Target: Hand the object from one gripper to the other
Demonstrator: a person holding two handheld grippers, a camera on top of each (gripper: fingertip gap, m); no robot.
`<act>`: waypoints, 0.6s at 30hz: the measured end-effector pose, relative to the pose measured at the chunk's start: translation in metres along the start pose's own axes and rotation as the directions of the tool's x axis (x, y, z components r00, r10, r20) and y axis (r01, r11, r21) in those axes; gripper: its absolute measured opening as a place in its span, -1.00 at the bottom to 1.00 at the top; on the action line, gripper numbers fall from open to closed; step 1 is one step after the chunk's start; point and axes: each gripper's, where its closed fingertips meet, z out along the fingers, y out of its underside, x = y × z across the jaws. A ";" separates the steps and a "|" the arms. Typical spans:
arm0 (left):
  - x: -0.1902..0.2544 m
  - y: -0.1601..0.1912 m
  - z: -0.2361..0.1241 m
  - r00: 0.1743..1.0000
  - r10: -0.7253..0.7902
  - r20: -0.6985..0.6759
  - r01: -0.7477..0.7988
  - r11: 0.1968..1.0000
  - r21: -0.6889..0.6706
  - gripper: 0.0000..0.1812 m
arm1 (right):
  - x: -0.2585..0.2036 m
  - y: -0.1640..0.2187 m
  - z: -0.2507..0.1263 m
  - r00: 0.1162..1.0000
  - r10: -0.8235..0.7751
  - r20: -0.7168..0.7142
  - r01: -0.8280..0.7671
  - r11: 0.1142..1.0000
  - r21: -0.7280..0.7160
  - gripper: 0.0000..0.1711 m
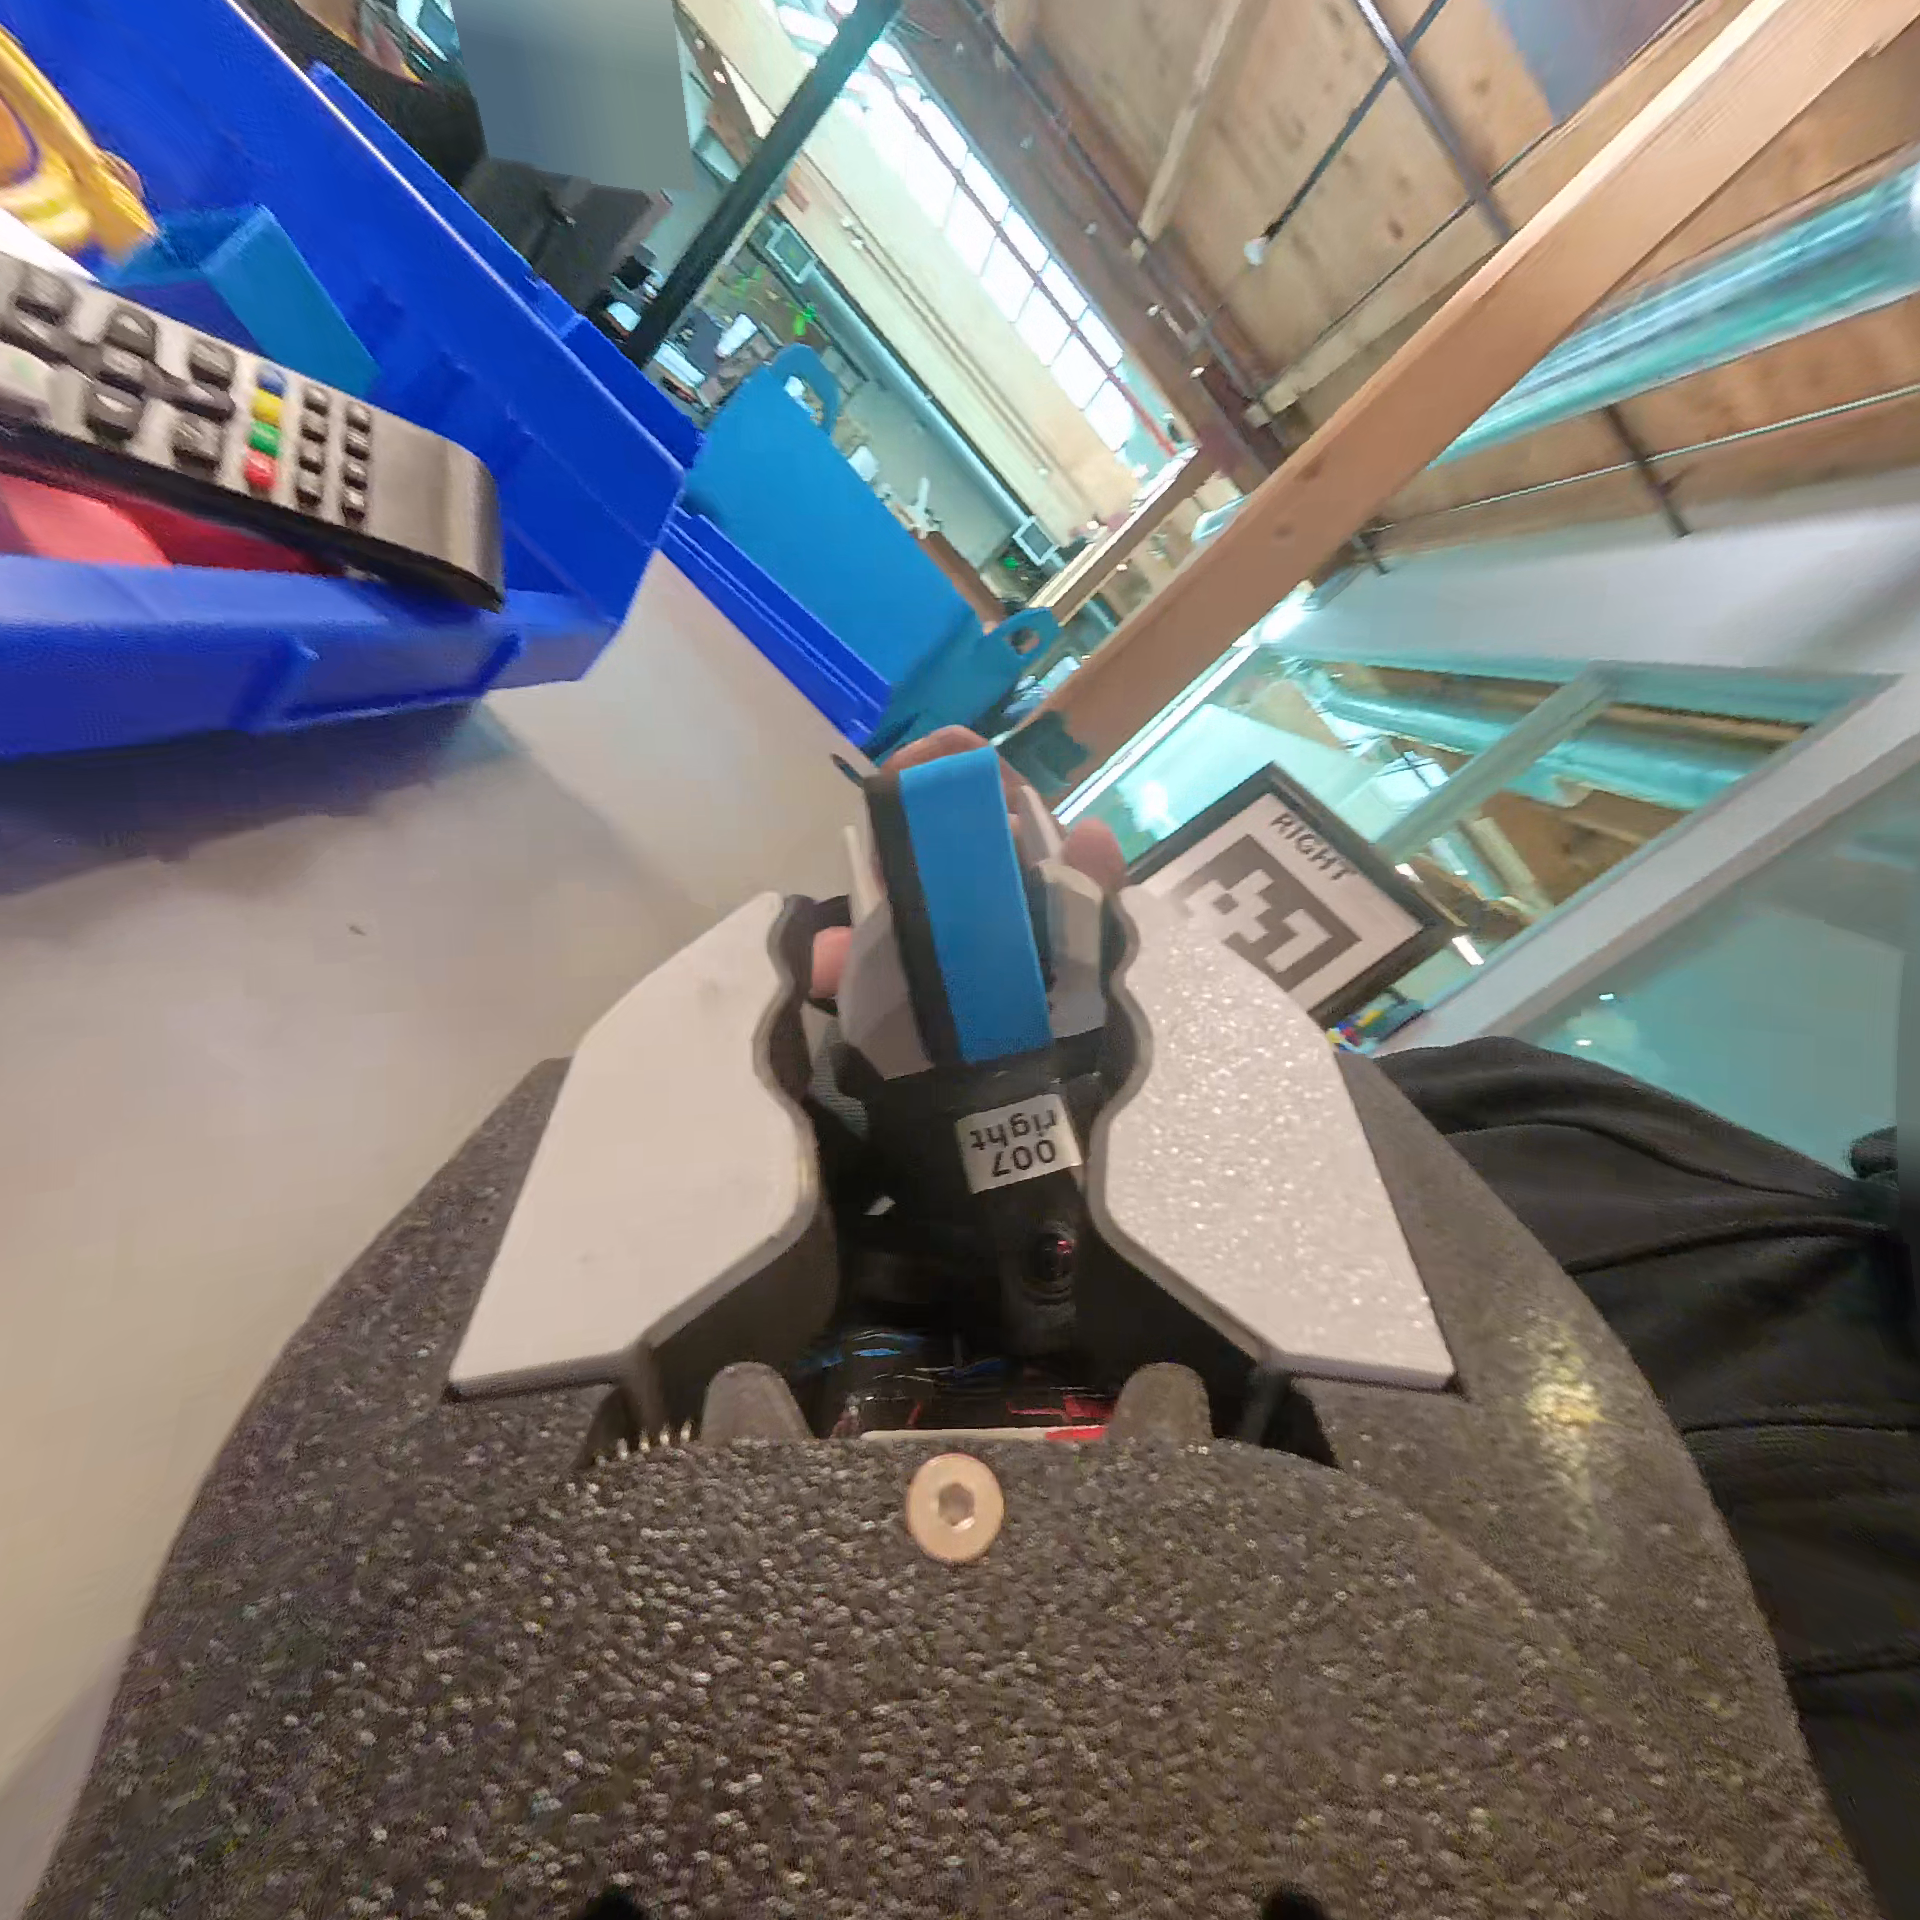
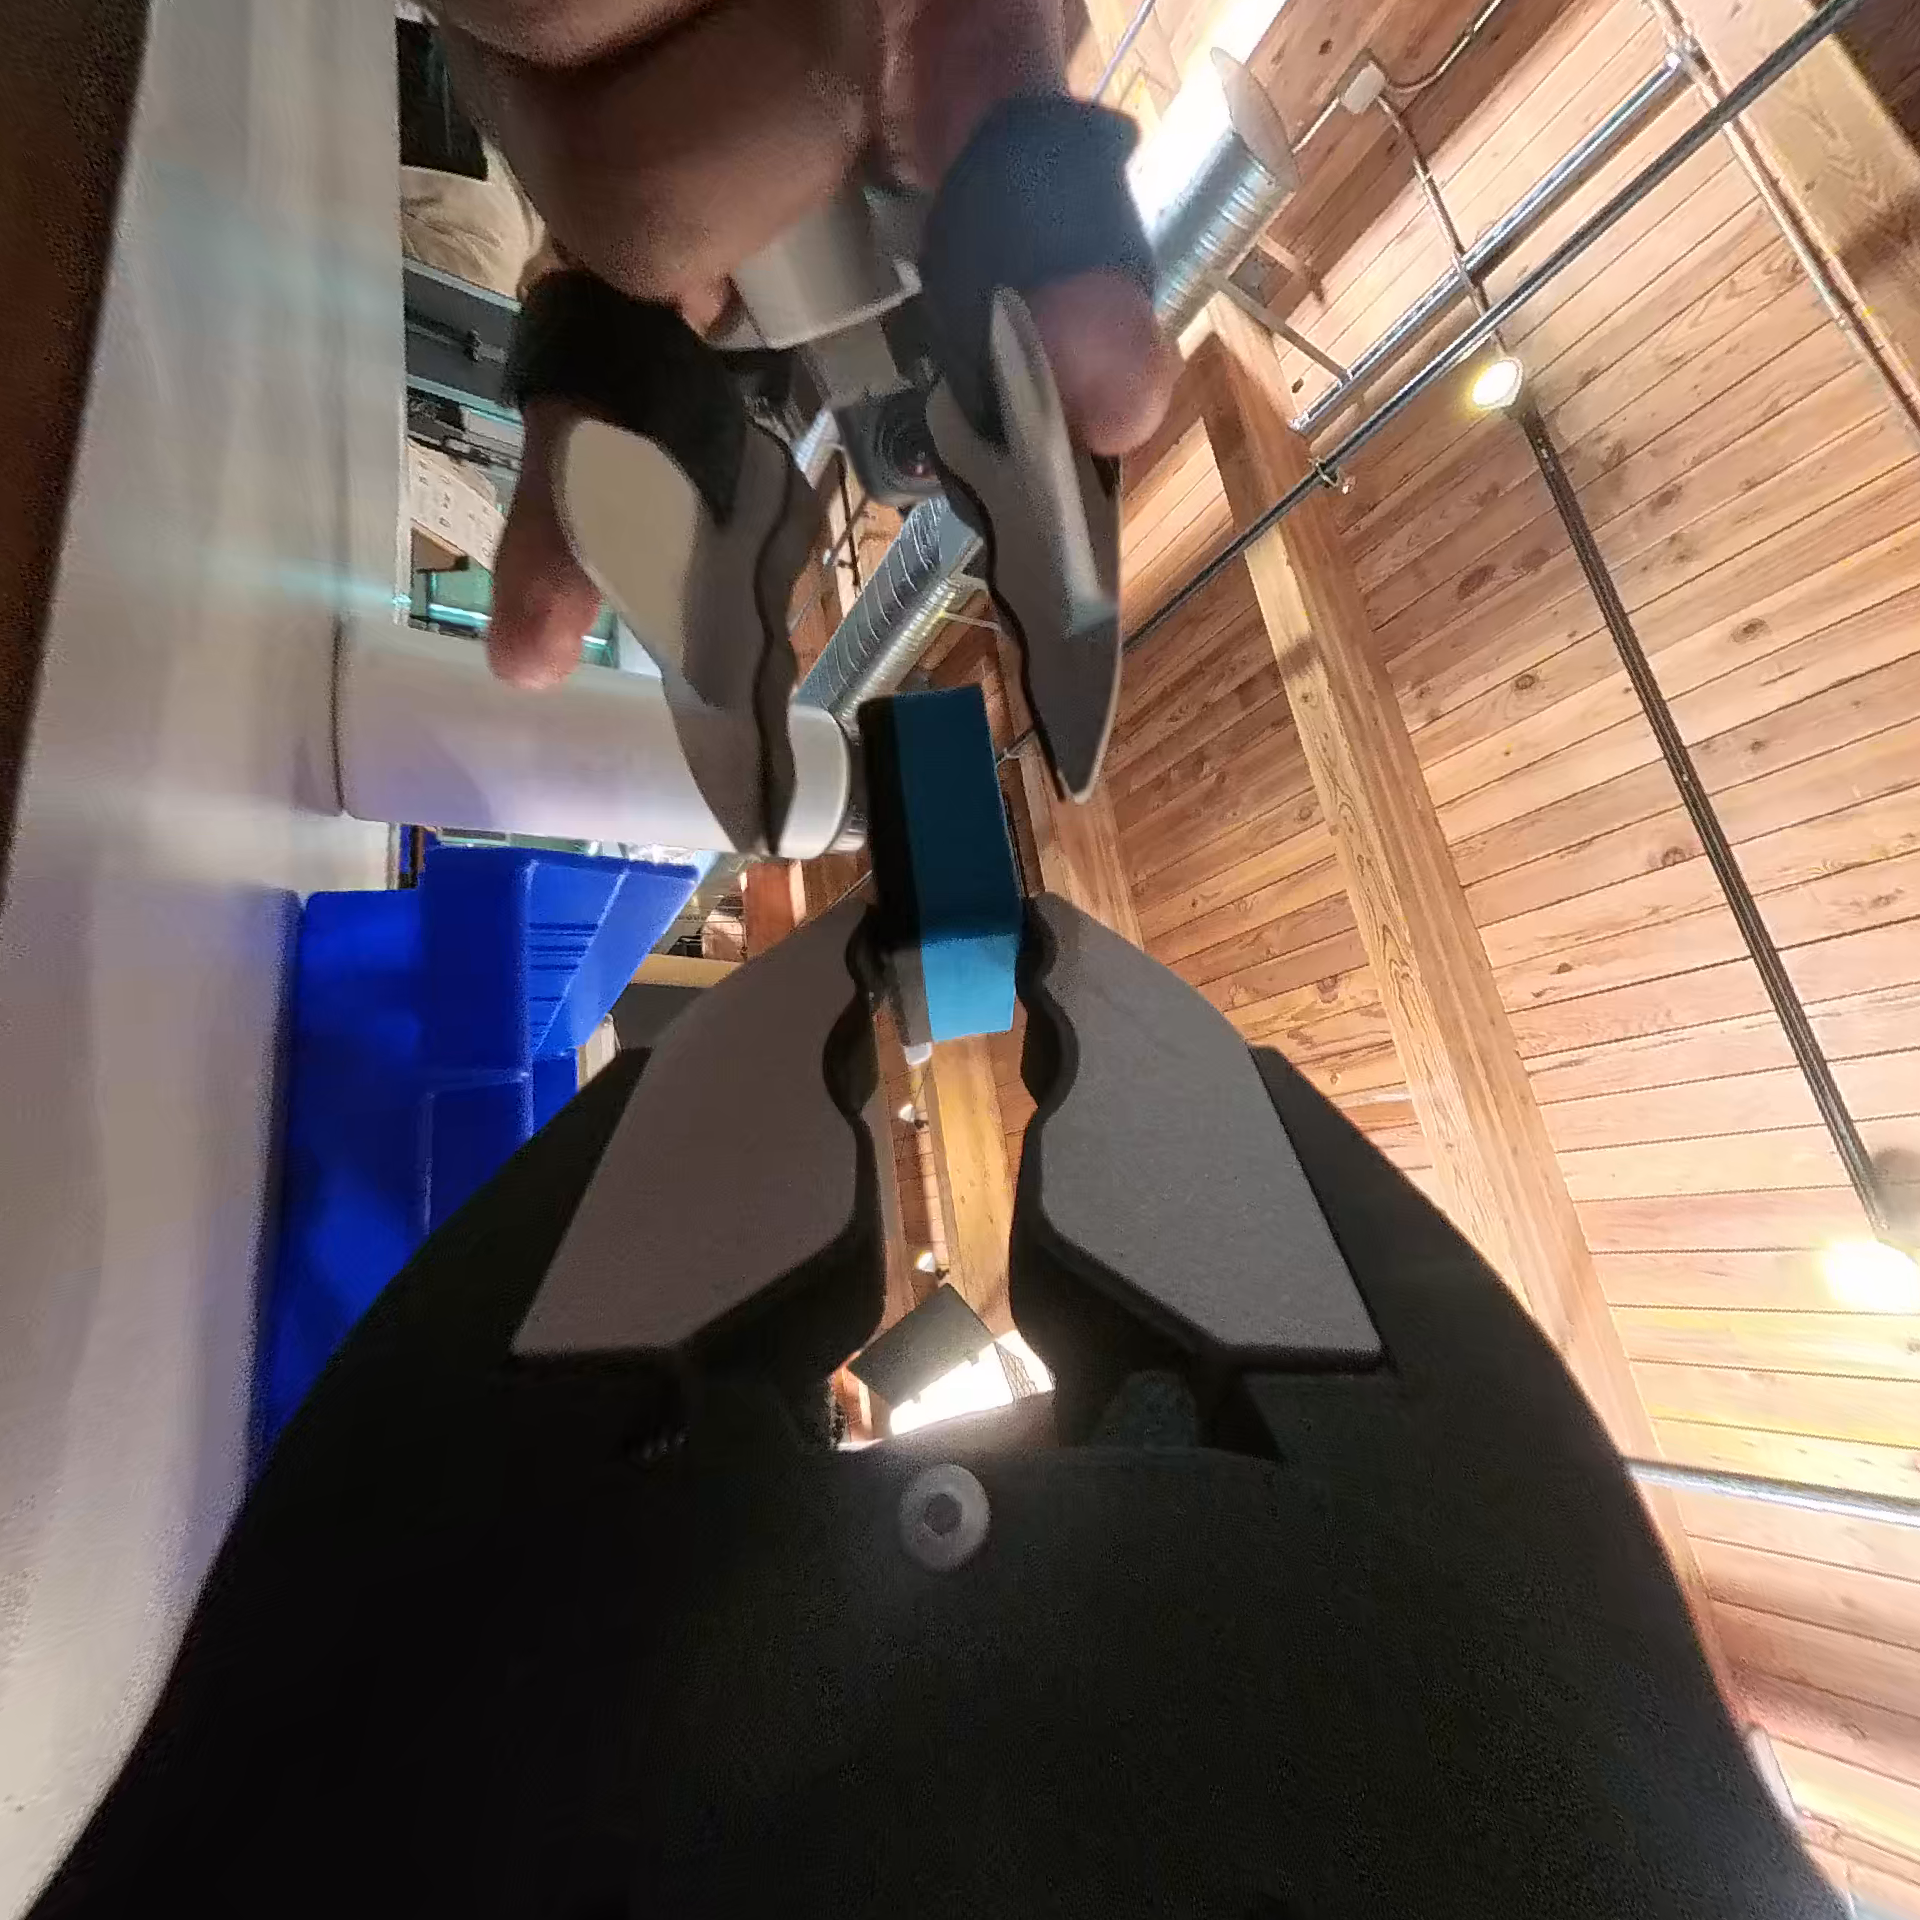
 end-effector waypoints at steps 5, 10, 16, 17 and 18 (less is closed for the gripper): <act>0.006 -0.002 0.003 0.998 0.048 -0.052 -0.044 0.997 0.062 -0.71 | 0.000 0.004 0.000 0.985 0.168 0.045 -0.168 0.986 -0.003 -0.70; 0.010 -0.023 -0.010 0.908 0.405 0.107 -0.417 0.898 0.140 -0.72 | 0.002 0.016 -0.001 0.688 0.693 0.215 -0.697 0.714 -0.070 -0.54; 0.012 -0.003 -0.004 0.630 0.759 0.163 -0.763 0.644 -0.049 -0.72 | 0.001 -0.003 -0.004 -0.083 0.889 0.450 -0.964 0.043 -0.263 -0.42; 0.014 -0.003 -0.003 0.612 0.772 0.170 -0.779 0.626 -0.040 -0.72 | 0.002 -0.002 -0.003 -0.126 0.887 0.444 -0.960 0.003 -0.279 -0.42; 0.018 -0.001 -0.003 0.602 0.786 0.144 -0.791 0.611 -0.031 -0.72 | 0.002 -0.001 -0.002 -0.148 0.888 0.436 -0.958 -0.019 -0.287 -0.43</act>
